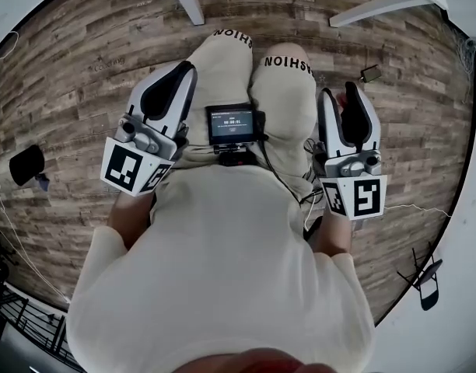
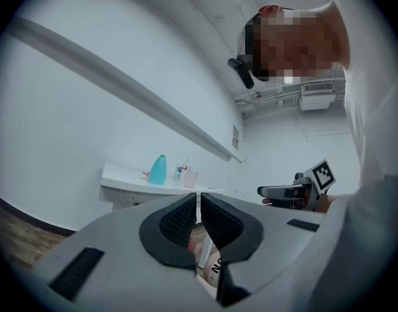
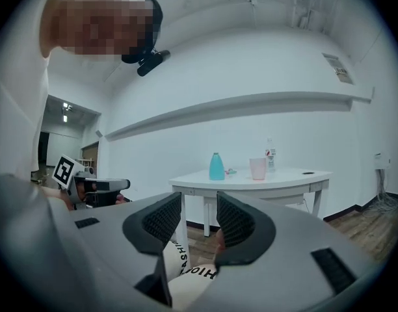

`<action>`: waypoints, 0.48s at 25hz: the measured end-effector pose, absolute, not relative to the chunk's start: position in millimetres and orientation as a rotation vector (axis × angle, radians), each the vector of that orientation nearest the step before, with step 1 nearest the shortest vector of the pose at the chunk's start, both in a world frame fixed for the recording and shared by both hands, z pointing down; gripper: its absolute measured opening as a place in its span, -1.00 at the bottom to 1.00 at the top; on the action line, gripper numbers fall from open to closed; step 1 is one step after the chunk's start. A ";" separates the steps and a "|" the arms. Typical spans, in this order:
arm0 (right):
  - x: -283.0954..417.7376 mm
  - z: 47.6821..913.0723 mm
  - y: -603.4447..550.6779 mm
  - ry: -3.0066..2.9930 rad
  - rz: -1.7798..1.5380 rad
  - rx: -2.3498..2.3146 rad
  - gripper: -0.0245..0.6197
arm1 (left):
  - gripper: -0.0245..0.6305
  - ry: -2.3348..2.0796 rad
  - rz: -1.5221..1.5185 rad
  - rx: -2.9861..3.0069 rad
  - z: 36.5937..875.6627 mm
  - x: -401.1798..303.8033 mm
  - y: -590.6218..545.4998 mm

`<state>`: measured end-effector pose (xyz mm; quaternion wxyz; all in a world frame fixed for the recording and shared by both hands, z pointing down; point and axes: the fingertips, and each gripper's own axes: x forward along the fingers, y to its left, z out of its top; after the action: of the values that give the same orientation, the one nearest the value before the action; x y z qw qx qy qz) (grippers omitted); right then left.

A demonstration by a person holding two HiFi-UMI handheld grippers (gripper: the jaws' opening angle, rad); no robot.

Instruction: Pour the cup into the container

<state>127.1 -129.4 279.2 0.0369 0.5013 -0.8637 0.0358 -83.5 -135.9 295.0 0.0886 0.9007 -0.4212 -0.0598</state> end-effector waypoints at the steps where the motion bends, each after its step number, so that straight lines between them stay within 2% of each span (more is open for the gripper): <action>1: 128.4 276.3 -127.2 -2.664 0.118 1.533 -0.44 | -0.88 -1.258 -0.183 2.688 292.2 -83.8 -132.9; 12: 124.1 289.9 -138.8 -2.669 0.157 1.477 -0.31 | -0.70 -1.255 -0.155 2.716 297.4 -83.9 -144.1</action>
<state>124.1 -138.8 289.9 0.0434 0.4830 -0.8730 0.0513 -83.9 -144.1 297.4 0.0728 0.9041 -0.4178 -0.0515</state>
